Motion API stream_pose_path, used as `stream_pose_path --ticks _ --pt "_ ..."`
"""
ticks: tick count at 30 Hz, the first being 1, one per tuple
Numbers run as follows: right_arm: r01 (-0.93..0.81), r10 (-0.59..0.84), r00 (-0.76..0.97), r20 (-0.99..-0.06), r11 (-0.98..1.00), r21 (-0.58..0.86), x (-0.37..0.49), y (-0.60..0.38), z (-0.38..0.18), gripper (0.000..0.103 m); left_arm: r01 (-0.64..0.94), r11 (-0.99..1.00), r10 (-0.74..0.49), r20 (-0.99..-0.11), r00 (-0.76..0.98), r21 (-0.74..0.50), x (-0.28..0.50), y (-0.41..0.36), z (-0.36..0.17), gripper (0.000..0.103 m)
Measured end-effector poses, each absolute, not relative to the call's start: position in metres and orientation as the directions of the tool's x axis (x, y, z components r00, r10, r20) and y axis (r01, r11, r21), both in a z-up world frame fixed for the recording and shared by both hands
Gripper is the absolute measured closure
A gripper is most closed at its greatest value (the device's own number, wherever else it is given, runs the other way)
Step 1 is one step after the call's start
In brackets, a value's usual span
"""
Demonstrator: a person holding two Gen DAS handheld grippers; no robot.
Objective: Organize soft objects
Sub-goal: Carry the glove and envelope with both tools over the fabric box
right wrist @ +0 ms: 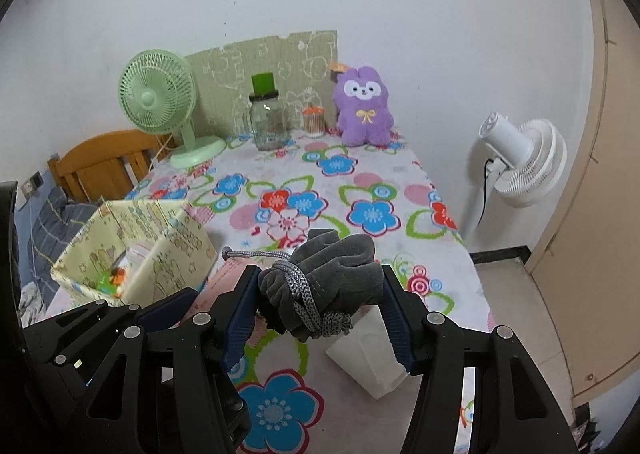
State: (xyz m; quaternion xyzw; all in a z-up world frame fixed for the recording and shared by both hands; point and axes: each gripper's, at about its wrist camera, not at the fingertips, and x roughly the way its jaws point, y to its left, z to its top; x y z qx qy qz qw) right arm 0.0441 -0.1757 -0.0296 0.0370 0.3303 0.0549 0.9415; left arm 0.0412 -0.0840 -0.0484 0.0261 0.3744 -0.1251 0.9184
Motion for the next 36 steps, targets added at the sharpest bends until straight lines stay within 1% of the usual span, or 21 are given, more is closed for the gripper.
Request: stream_pose_path --ticks 9,21,28,36 --pt "-0.095 0.142 0.791 -0.595 0.989 0.110 0.047 -0.165 -0.007 0.042 0.227 0.973 -0.200 -0.665 0.719 -0.046 0.043 -0.071 -0.028 0.063" --pt "-0.131 0.181 0.798 -0.575 0.983 0.127 0.058 -0.139 0.010 0.042 0.204 0.978 -0.185 -0.640 0.746 -0.046 0.052 -0.042 -0.010 0.063" --pt "-0.156 0.203 0.793 -0.575 0.979 0.131 0.068 -0.119 0.014 0.042 0.181 0.982 -0.168 -0.639 0.750 -0.046 0.061 -0.020 -0.006 0.063" --pt "-0.183 0.208 0.799 -0.564 0.978 0.101 0.080 -0.091 0.016 0.042 0.159 0.985 -0.164 -0.641 0.749 -0.065 0.069 0.003 -0.007 0.063"
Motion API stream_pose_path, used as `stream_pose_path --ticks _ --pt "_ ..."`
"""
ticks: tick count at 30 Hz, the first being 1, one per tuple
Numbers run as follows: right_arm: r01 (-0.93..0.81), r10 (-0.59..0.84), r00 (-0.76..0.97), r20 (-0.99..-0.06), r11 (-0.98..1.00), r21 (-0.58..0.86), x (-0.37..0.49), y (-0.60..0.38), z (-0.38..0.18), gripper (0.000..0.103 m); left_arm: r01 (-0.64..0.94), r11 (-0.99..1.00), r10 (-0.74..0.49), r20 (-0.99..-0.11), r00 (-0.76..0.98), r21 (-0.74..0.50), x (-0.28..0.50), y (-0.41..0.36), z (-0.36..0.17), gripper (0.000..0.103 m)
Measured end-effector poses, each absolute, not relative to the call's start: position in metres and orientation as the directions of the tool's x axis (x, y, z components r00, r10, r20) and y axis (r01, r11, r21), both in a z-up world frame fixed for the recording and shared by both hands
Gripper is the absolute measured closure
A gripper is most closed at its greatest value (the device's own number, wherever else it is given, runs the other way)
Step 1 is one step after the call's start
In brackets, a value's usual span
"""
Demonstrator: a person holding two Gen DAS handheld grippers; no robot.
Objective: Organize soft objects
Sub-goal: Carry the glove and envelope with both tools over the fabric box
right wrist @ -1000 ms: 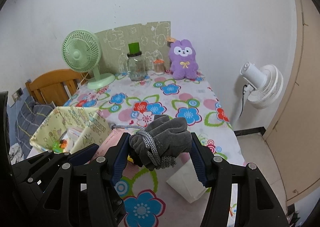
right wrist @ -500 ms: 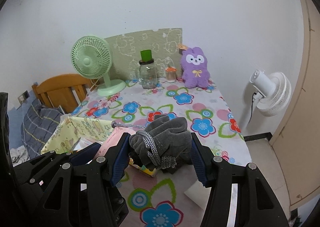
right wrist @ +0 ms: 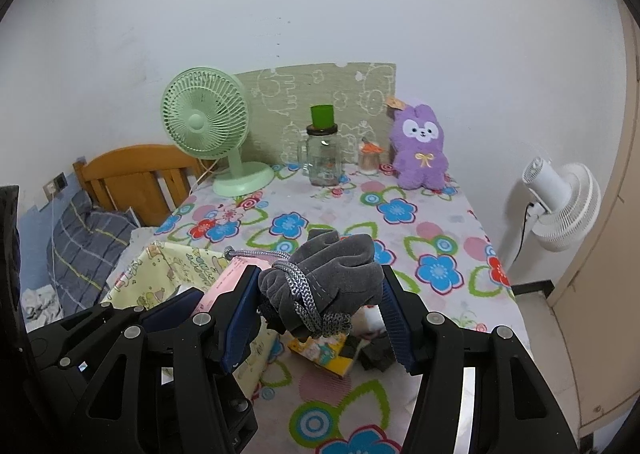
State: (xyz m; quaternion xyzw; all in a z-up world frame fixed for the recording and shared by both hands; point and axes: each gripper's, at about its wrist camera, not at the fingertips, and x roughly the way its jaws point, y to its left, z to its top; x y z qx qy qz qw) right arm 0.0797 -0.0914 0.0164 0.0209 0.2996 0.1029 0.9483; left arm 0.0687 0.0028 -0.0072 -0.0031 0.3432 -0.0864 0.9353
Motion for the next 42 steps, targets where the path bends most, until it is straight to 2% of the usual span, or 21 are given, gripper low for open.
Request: stream_pose_path --ticks 19,42 --pt "-0.287 0.290 0.758 -0.584 0.953 0.102 0.111 -0.032 -0.001 0.042 0.074 0.996 -0.085 -0.681 0.727 -0.045 0.095 0.061 -0.030 0.062" --pt "-0.389 0.349 0.669 -0.656 0.917 0.091 0.135 0.027 -0.036 0.042 -0.044 0.998 0.002 -0.764 0.645 -0.035 0.122 0.123 -0.078 0.061"
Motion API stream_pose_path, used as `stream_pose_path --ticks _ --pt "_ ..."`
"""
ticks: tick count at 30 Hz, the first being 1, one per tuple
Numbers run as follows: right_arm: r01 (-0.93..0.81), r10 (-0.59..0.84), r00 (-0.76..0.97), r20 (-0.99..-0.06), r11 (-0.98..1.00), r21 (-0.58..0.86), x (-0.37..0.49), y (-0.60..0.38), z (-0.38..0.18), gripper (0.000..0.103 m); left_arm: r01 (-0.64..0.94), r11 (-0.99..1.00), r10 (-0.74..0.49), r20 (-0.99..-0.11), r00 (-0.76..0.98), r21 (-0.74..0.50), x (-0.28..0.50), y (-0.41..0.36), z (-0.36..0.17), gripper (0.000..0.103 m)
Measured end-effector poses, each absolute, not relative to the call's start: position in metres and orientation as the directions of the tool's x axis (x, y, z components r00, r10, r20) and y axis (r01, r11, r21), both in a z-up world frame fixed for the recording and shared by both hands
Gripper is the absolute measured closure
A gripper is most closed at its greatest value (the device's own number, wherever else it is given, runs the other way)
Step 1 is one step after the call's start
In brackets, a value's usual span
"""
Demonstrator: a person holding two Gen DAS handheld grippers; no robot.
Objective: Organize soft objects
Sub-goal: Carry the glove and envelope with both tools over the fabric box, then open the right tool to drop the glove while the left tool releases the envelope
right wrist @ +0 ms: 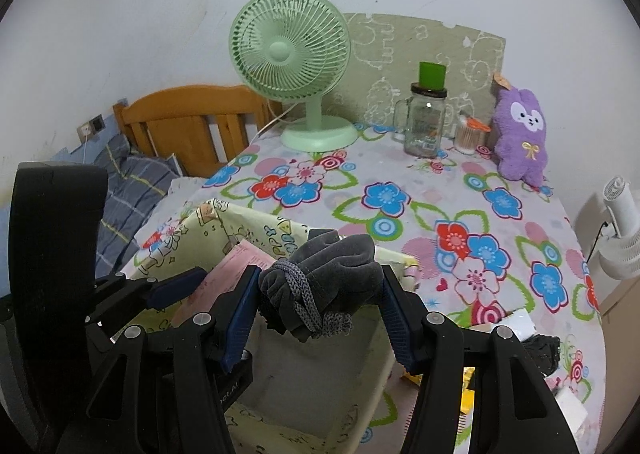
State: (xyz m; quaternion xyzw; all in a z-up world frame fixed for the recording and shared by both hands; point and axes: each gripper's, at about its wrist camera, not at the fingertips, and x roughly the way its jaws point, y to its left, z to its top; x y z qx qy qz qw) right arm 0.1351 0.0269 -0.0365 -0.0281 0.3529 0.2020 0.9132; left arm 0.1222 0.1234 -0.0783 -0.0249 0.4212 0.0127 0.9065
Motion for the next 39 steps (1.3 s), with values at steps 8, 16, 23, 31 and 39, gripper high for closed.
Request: stream_pose_path --ticks 8,16,23,31,39 --pt "-0.410 0.373 0.633 -0.678 0.905 0.115 0.145 0.037 -0.047 0.042 -0.033 0.998 -0.018 -0.769 0.639 -0.050 0.119 0.125 -0.080 0.041" --pt "-0.406 0.395 0.604 -0.693 0.900 0.160 0.154 0.042 -0.056 0.041 -0.052 0.998 -0.004 -0.766 0.643 -0.048 0.119 0.127 -0.081 0.026" --pt "-0.407 0.402 0.597 -0.694 0.898 0.170 0.154 0.039 -0.054 0.023 -0.055 0.997 -0.005 -0.759 0.651 -0.053 0.116 0.127 -0.078 0.019" --pt "-0.393 0.383 0.635 -0.671 0.908 0.145 0.145 0.030 -0.043 0.018 -0.050 0.998 -0.003 -0.743 0.670 -0.049 0.109 0.118 -0.070 0.013" --pt "-0.367 0.364 0.644 -0.672 0.919 0.146 0.135 0.016 -0.034 0.016 -0.049 0.998 0.004 -0.722 0.692 -0.042 0.101 0.107 -0.059 0.010"
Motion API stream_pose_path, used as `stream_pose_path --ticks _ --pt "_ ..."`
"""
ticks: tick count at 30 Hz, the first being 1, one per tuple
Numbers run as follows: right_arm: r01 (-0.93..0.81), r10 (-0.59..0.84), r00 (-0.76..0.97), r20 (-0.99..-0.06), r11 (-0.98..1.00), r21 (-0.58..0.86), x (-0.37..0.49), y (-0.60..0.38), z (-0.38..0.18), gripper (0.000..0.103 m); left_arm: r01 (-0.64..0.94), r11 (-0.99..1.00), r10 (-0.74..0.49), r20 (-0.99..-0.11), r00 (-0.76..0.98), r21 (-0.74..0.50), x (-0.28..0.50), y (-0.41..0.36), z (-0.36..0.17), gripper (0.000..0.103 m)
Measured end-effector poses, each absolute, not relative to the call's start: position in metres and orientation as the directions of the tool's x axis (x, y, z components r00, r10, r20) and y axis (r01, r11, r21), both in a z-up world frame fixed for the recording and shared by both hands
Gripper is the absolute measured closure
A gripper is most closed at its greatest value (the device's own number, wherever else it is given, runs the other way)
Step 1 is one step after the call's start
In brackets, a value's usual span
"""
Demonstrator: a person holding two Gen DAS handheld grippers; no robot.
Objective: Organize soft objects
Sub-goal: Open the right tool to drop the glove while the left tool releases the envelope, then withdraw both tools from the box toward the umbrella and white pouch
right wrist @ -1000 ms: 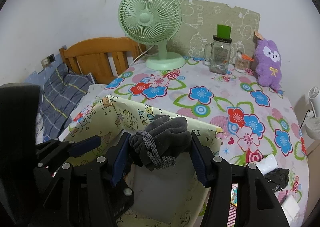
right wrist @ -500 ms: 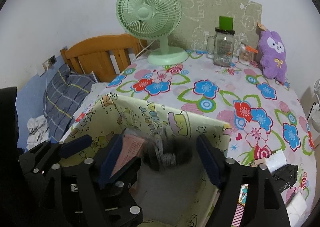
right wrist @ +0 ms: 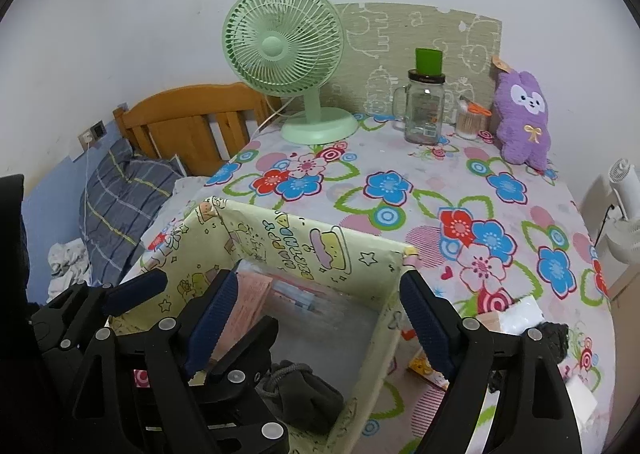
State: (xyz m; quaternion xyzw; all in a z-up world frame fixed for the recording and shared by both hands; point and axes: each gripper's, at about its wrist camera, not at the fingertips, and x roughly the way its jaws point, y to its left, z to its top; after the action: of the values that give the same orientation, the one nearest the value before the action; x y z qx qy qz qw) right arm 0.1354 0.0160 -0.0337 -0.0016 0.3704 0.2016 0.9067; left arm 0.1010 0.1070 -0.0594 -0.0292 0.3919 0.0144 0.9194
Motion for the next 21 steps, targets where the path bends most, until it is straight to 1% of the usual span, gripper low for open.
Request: stream_pose_path --ticks 6,17,21 --pt "-0.345 0.353 0.680 -0.642 0.927 0.144 0.127 0.004 -0.024 0.011 -0.040 0.999 0.006 -0.702 0.712 -0.032 0.094 0.096 -0.049 0.007" --pt "-0.335 0.349 0.707 -0.615 0.931 0.143 0.111 -0.020 -0.007 0.009 -0.022 1.000 0.009 -0.668 0.744 -0.011 0.079 0.075 -0.030 0.003" --pt "-0.325 0.344 0.722 -0.601 0.935 0.145 0.105 -0.030 -0.002 0.006 -0.005 1.000 -0.003 -0.657 0.754 -0.009 0.073 0.067 -0.023 0.002"
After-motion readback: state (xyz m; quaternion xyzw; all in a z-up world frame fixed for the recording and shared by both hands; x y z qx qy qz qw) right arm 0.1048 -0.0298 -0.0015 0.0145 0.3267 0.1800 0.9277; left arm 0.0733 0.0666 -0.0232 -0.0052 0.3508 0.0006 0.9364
